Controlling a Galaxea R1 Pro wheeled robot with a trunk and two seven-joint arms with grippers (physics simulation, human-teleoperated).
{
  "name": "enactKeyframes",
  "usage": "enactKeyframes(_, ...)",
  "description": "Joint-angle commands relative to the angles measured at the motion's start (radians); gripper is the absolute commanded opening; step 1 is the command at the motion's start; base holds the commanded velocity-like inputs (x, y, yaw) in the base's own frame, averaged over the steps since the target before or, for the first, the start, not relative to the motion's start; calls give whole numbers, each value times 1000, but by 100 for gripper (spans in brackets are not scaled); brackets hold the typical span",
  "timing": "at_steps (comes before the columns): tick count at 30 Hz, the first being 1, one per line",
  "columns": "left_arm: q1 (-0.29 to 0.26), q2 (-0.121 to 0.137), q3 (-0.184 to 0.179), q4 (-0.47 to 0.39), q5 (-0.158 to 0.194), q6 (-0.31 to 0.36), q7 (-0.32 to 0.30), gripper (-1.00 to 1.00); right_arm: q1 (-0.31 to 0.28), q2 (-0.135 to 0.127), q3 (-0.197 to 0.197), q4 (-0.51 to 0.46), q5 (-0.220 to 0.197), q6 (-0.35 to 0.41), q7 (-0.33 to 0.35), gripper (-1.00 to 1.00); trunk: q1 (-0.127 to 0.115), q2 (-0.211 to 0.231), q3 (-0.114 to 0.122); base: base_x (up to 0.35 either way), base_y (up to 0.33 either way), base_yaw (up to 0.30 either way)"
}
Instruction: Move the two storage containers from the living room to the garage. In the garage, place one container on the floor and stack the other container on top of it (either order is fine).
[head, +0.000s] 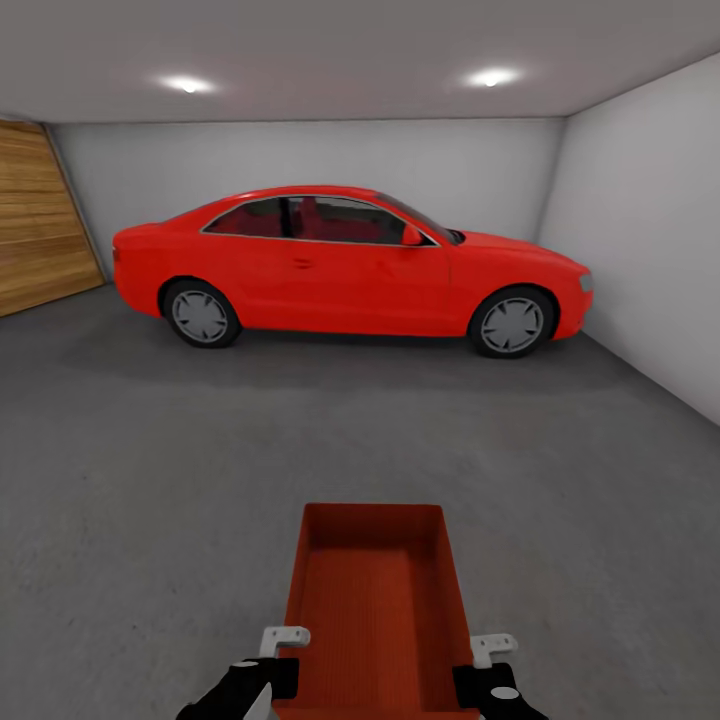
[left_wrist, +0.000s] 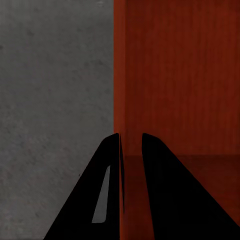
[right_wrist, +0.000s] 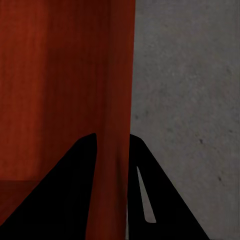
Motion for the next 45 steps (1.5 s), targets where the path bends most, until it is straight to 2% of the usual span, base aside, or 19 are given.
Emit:
enactKeyframes(1, 0, -1, 5, -5, -20, -11, 10, -100, 0, 1, 2, 6, -26, -6, -16, -100, 1, 0, -1, 322, 0, 0)
enactKeyframes(18, 0, -1, 4, -5, -20, -11, 10, -100, 0, 0, 2, 6, -26, -6, -16, -100, 1, 0, -1, 295, 0, 0)
enactKeyframes(33, 0, 0, 5, -5, -20, -11, 11, -100, 0, -1, 2, 6, -26, -6, -17, -100, 1, 0, -1, 9, 0, -5)
enactKeyframes(45, 0, 0, 5, -6, -20, -11, 11, -100, 0, 0, 2, 6, -26, -6, -18, -100, 1, 0, -1, 0, 0, -229)
